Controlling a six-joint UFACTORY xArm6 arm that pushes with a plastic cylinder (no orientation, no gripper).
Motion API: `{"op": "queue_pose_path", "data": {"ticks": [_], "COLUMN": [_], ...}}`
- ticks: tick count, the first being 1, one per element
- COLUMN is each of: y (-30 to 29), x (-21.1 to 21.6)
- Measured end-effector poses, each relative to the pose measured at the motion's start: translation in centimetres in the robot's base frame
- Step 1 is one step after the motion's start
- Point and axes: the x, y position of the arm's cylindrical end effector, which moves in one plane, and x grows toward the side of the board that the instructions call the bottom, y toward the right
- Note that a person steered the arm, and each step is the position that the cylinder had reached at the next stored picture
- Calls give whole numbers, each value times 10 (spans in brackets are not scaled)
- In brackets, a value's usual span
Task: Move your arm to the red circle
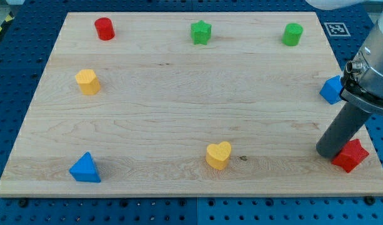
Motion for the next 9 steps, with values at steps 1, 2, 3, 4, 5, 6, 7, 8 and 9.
{"op": "queue_pose_path", "data": {"ticks": [1, 2, 3, 4, 5, 6, 7, 8, 9], "y": [0, 0, -12, -57, -97, -151, -202, -272, -357], "x": [0, 3, 1, -35, -71, -113, -161, -187, -188]}}
